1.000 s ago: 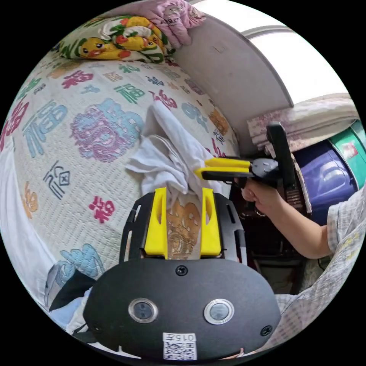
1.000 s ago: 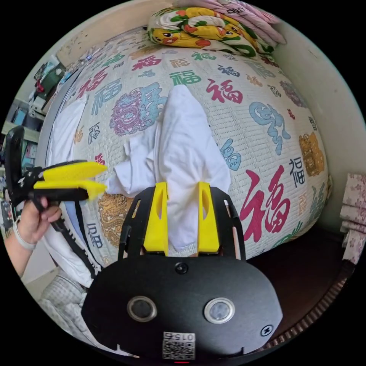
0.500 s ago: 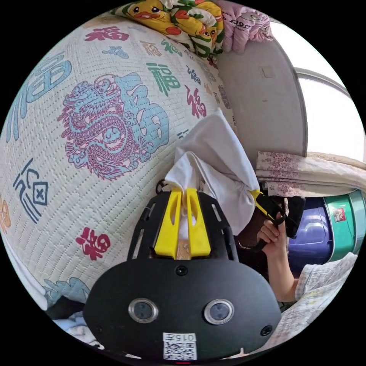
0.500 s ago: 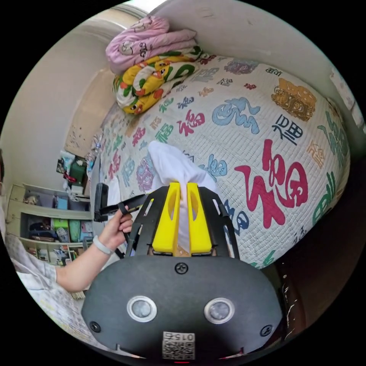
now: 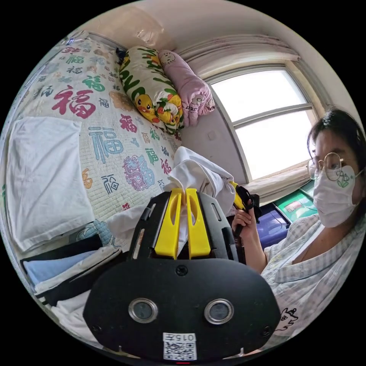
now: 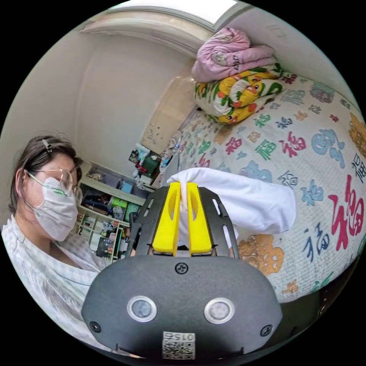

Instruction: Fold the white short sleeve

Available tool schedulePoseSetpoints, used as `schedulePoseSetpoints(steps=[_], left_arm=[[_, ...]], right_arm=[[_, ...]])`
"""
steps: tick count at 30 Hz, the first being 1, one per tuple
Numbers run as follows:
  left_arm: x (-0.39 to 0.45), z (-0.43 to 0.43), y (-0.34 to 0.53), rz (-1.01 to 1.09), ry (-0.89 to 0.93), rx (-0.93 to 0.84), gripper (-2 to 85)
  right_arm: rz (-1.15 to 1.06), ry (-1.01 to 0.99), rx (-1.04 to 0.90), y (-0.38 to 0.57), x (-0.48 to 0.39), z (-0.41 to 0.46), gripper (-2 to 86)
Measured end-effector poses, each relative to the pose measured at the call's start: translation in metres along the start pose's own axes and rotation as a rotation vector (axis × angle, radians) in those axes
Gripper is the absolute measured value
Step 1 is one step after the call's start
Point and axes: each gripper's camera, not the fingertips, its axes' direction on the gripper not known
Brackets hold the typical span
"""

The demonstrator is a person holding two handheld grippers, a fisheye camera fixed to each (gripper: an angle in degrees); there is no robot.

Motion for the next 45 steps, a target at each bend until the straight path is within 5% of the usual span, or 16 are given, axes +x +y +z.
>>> schedulePoseSetpoints(steps=[16, 25, 34, 37, 41, 45], left_arm=[[-0.167, -0.350, 0.339, -0.112, -0.172, 0.387, -0.3], [-0.292, -0.498, 0.505, -0.309, -0.342, 0.370, -0.2], [-0.460, -0.499, 0.575, -0.487, -0.514, 0.233, 2.5], [-0.487, -0.494, 0.590, -0.529, -0.615, 0.262, 9.4], [-0.483, -0.475, 0.601, -0.418, -0.608, 0.205, 9.5], [-0.503, -0.444, 0.602, -0.446, -0.609, 0.128, 10.0]], right_arm=[[-0.188, -0.262, -0.397, 0.138, -0.071, 0.299, 2.5], [-0.054, -0.125, -0.643, 0.277, -0.019, 0.522, 2.4], [-0.268, 0.403, -0.687, 0.317, 0.119, 0.716, 4.7], [-0.468, 0.374, -0.727, 0.316, 0.134, 0.741, 6.4], [-0.903, 0.378, -0.933, 0.365, 0.174, 0.777, 11.7], [-1.091, 0.457, -1.004, 0.373, 0.235, 0.819, 10.6]])
